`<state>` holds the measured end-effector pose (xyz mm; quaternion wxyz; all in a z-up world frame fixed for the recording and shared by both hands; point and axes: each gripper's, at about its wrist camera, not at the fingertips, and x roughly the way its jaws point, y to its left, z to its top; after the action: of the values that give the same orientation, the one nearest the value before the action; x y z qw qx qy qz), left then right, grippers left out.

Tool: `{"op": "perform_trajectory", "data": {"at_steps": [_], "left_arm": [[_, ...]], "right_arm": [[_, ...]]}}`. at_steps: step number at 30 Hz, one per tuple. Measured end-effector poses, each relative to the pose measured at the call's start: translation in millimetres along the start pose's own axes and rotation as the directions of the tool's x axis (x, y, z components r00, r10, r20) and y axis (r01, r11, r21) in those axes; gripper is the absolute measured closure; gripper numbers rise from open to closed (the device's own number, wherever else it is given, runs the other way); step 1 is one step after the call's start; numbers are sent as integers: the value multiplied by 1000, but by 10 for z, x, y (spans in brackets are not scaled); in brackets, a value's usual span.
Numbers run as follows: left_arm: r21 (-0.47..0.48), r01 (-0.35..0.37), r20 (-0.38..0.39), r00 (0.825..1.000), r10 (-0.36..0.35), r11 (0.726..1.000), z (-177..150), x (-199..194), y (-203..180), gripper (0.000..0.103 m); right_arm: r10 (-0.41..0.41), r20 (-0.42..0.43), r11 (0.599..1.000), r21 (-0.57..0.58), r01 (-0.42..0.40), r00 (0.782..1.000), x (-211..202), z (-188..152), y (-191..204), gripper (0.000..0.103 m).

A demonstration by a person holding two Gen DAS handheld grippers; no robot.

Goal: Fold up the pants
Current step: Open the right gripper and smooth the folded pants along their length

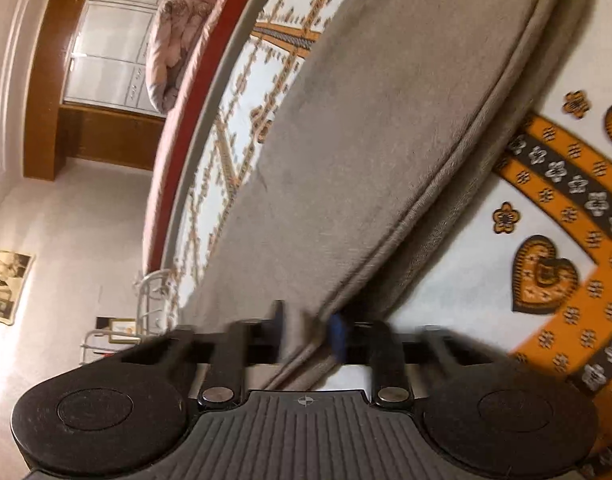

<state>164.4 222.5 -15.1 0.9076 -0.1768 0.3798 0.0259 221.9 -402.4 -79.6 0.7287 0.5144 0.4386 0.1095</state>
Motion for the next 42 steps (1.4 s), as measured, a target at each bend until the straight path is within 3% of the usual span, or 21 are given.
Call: {"op": "perform_trajectory", "data": {"at_steps": [10,13,16,19,23,25,27,31,35,37,39,42], "left_arm": [[-11,-15,2,1000,15,1000,-13,-33,41,28],[7,-13,-9,1000,13,1000,-14,-1,-10,28],[24,-16,-11,1000,17,1000,-19,16,-43,28],[15,-20,-8,1000,20,1000,-21,4,-25,28],[2,-29,5,1000,29,1000,-20,-46,37,28],[-6,-46,28,999,46,999,-7,-92,78,28],[-14,-55,53,997,56,998,20,-131,107,28],[33,-81,76,994,78,996,96,-99,57,29],[152,-191,52,981,185,970,95,53,-45,28],[192,-237,-13,970,244,952,57,174,-14,29],[175,-238,-89,963,256,955,-1,261,94,28],[97,-212,-95,971,221,972,1,180,266,27]], "right_arm": [[66,32,995,-80,-63,997,-255,-120,68,98],[43,24,995,-91,-41,999,-221,-128,62,98],[-36,23,991,-131,39,999,-74,-109,18,98],[-21,37,992,-127,26,999,-58,-87,21,97],[-47,33,989,-136,51,998,-245,-165,70,78],[-85,59,983,-161,93,995,-379,-228,121,77],[-40,80,975,-216,56,996,-444,-296,246,77],[36,-35,924,-381,-46,999,-42,-498,757,77],[4,-179,834,-543,-102,984,614,-891,1223,77],[-49,-223,798,-595,-97,973,912,-1076,1311,77],[-145,-226,786,-618,-27,963,1167,-1173,1253,78],[-92,-235,830,-555,-56,968,1153,-1102,1168,78]]}}
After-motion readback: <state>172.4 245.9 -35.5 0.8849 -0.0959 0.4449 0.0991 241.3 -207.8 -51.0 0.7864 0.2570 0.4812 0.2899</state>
